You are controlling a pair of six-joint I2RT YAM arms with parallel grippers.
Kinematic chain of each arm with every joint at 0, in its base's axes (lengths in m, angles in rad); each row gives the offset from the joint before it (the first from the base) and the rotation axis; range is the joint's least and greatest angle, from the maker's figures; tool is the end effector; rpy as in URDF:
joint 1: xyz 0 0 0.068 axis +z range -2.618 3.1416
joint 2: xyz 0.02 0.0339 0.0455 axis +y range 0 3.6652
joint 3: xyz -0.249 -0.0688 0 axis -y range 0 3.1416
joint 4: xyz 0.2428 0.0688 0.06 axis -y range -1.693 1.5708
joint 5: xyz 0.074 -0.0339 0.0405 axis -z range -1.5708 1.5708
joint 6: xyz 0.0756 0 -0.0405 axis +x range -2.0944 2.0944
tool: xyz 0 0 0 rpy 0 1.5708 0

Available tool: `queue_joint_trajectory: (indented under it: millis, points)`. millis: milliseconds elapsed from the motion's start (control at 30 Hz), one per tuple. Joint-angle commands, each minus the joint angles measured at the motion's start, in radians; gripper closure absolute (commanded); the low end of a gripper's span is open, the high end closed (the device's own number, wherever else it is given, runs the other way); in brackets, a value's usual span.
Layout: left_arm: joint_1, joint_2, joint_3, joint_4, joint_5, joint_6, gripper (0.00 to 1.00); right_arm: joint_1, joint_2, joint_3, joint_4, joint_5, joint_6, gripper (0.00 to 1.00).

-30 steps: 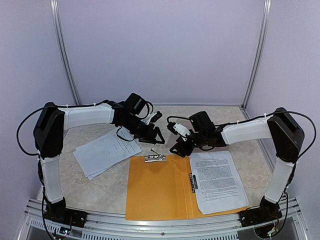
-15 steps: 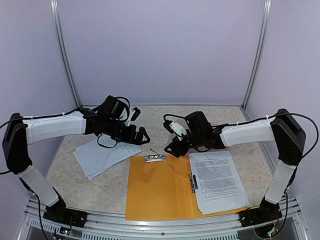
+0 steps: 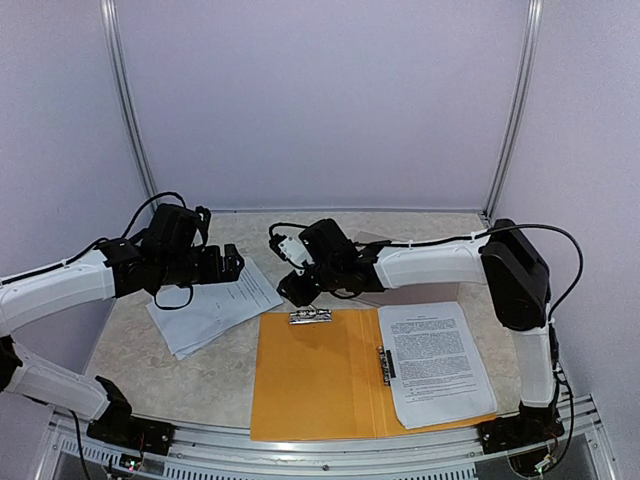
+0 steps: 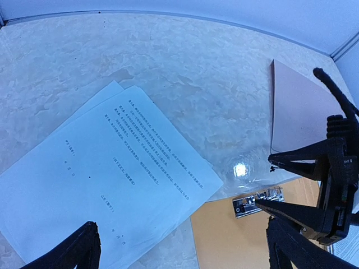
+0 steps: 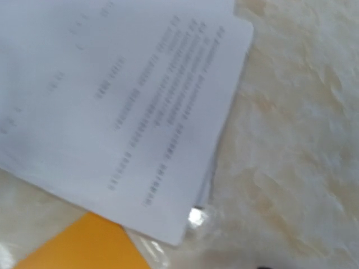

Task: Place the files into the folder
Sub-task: Pick up the file from the center of the board.

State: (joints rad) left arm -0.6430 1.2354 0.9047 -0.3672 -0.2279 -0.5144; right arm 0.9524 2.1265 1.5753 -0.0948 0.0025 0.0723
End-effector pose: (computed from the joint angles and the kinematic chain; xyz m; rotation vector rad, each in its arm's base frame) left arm 0.2506 -0.1664 0.2317 0.0249 2.2725 -0.3615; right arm 0.2953 0.4147 0.1589 -0.9680 2.0592 0.5535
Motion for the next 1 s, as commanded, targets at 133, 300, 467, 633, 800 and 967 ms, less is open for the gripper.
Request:
queue_joint_trajectory:
  millis: [133,300,467,633,800,967]
  points:
    - [0.008,0.0,-0.015,-0.034,-0.041,-0.032,0.01,0.014,0.079,0.093,-0.202,0.116,0.043,0.54]
    - [0.008,0.015,-0.011,-0.041,-0.047,-0.041,0.01,0.014,0.076,0.094,-0.236,0.145,0.06,0.59]
    - [0.008,0.029,-0.01,-0.039,-0.045,-0.041,0.01,0.014,0.045,0.083,-0.265,0.187,0.082,0.62]
    - [0.008,0.054,-0.012,-0.044,-0.061,-0.052,0.01,0.013,0.001,0.048,-0.284,0.248,0.104,0.63]
    - [0.008,0.075,-0.007,-0.044,-0.063,-0.058,0.01,0.01,-0.057,-0.029,-0.276,0.294,0.149,0.63]
    - [0.008,0.095,0.003,-0.043,-0.055,-0.056,0.01,0.005,-0.125,-0.126,-0.241,0.316,0.2,0.59]
